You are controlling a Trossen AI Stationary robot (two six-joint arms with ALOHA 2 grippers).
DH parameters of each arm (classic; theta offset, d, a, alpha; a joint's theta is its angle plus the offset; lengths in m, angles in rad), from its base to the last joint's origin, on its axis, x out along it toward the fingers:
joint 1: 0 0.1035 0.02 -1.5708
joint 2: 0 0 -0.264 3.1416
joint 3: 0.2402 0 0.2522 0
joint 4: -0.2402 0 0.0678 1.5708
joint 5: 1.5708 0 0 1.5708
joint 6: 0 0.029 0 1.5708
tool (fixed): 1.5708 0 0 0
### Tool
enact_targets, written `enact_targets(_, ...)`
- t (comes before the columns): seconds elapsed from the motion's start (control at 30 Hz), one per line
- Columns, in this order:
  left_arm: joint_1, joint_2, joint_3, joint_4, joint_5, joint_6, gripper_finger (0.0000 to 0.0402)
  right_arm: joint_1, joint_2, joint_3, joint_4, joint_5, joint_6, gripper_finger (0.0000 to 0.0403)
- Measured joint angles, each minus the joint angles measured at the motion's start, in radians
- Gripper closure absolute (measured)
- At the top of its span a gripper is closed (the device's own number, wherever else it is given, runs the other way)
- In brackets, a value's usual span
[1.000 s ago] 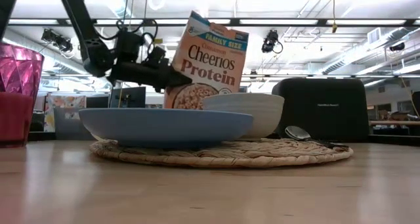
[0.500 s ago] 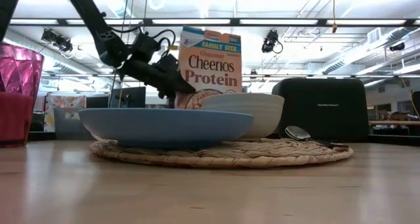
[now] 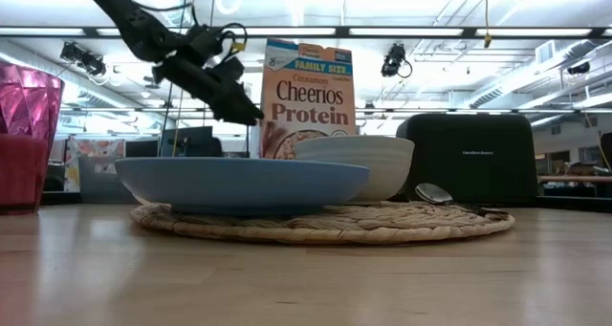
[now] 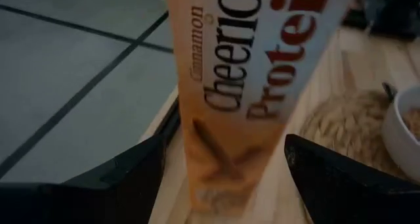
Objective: Arrange a breakfast setting
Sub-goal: Pour the cereal into the white bowl, then put the red apple on the brown table mat
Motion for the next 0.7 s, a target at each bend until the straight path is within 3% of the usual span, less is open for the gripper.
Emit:
enact_targets(0.13, -0.001, -0.078, 0.0, -0.135, -0.049, 0.052, 0.0086, -0.028, -0.048, 0.0, -0.085, -0.069, 0.037, 0.0009)
enact_targets(0.4, 0.0, -0.261, 0.0, -0.406, -0.197, 0.008, 0.0086, -0.08, -0.108, 0.0, -0.224, -0.146, 0.021, 0.0009)
enact_targets(0.7, 0.0, -0.444, 0.0, -0.697, -0.455, -0.31, 0.0086, -0.136, -0.17, 0.0, -0.398, -0.229, -0.007, 0.0009)
